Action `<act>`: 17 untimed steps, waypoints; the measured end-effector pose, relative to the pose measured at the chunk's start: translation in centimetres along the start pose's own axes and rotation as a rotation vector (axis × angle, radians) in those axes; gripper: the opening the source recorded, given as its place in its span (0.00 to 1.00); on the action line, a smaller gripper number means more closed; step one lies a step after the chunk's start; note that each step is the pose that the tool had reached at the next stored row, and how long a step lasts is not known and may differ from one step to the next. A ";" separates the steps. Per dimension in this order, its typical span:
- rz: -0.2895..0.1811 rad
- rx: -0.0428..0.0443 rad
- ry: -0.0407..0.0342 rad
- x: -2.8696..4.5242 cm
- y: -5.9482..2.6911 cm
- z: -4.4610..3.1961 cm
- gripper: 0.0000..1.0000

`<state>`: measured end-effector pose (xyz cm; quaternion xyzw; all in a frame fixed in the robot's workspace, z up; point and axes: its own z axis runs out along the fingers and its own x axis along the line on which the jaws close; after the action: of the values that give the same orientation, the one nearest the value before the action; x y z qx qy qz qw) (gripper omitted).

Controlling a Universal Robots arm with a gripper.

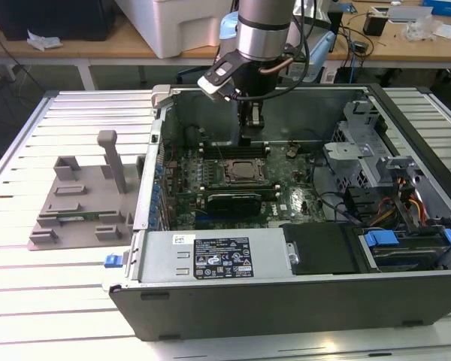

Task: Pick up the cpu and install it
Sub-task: 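Close the cpu cover, then install the first cpu locking lever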

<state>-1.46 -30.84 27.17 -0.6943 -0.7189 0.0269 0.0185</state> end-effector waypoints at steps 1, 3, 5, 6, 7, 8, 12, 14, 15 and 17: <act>0.000 0.0000 0.0000 0.00 0.00 -0.01 0.11; 0.000 0.0000 0.0000 0.00 0.00 -0.02 0.11; -0.002 0.0000 -0.0001 0.00 0.00 -0.03 0.11; -0.020 -0.0001 -0.0015 0.00 0.00 -0.04 0.11; -0.059 -0.0006 -0.0038 0.00 0.00 -0.03 0.11; -0.077 -0.0007 -0.0051 0.00 0.00 -0.04 0.11; -0.161 -0.0017 -0.0105 0.00 0.00 -0.03 0.11; -0.206 -0.0022 -0.0133 0.00 0.00 -0.03 0.11; -0.241 -0.0026 -0.0156 0.00 0.00 -0.03 0.11; -0.326 -0.0035 -0.0210 0.00 0.00 -0.03 0.11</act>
<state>-1.46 -30.84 27.20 -0.5683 -0.8222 0.0295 0.0139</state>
